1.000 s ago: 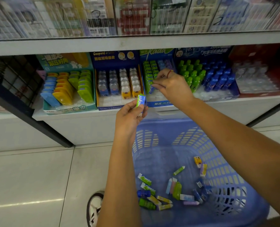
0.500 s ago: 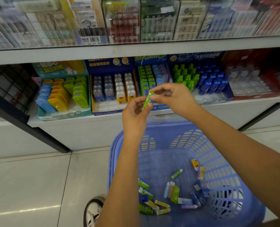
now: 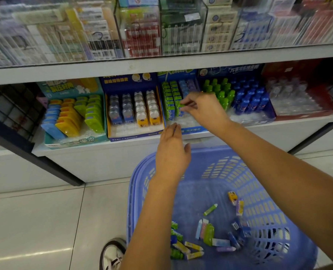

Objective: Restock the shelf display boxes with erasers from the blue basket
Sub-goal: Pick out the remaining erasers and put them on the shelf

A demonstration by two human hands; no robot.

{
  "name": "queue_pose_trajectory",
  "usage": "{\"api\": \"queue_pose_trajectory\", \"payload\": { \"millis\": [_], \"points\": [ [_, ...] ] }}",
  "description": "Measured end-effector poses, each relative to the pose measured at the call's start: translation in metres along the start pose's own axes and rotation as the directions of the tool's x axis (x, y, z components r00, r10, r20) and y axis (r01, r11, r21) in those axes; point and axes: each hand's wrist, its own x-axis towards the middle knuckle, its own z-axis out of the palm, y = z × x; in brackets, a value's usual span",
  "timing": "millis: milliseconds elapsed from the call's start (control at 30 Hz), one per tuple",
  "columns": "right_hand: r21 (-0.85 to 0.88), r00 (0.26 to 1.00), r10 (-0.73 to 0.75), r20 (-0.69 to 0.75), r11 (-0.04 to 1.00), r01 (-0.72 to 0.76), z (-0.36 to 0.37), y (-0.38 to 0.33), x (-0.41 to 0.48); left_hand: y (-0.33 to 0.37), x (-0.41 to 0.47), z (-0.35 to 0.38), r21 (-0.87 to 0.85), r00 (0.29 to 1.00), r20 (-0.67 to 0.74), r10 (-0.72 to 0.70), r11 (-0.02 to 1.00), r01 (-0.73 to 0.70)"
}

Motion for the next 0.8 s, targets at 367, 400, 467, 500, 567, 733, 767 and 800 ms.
{"api": "queue_pose_trajectory", "payload": {
  "millis": [367, 400, 467, 500, 567, 733, 767, 800],
  "points": [
    [-0.15, 0.998, -0.063, 0.029, 0.986, 0.067, 0.006, 0.0, -0.01, -0.003, 0.002, -0.004, 0.01, 0.999, 0.048, 0.012, 1.0, -0.012],
    [-0.163, 0.997, -0.058, 0.059, 0.984, 0.067, 0.005, -0.001, -0.01, -0.003, 0.001, -0.004, 0.019, 0.998, 0.054, 0.017, 1.0, -0.018],
    [-0.223, 0.99, -0.053, 0.13, 0.971, 0.082, 0.002, -0.006, -0.009, -0.002, -0.002, -0.004, -0.002, 0.998, 0.045, 0.033, 0.999, -0.033],
    [-0.247, 0.986, -0.047, 0.16, 0.965, 0.086, -0.001, -0.008, -0.011, -0.001, -0.004, -0.003, -0.052, 0.999, 0.008, 0.04, 0.998, -0.04],
    [-0.232, 0.986, -0.013, 0.167, 0.971, 0.052, -0.008, -0.01, -0.022, 0.0, -0.01, 0.0, -0.176, 0.994, -0.103, 0.035, 0.983, -0.053],
    [-0.112, 0.892, 0.172, 0.419, 0.984, -0.137, 0.004, 0.017, -0.102, -0.013, -0.025, 0.042, -0.104, 0.968, 0.23, -0.096, 0.987, 0.122],
    [-0.163, 0.805, 0.22, 0.55, 0.974, -0.155, 0.015, 0.029, -0.123, -0.022, -0.032, 0.055, -0.001, 0.916, 0.38, -0.131, 0.99, 0.142],
    [-0.22, 0.706, 0.27, 0.655, 0.962, -0.163, 0.027, 0.041, -0.143, -0.032, -0.044, 0.069, 0.105, 0.841, 0.512, -0.177, 0.984, 0.144]
  ]
}}
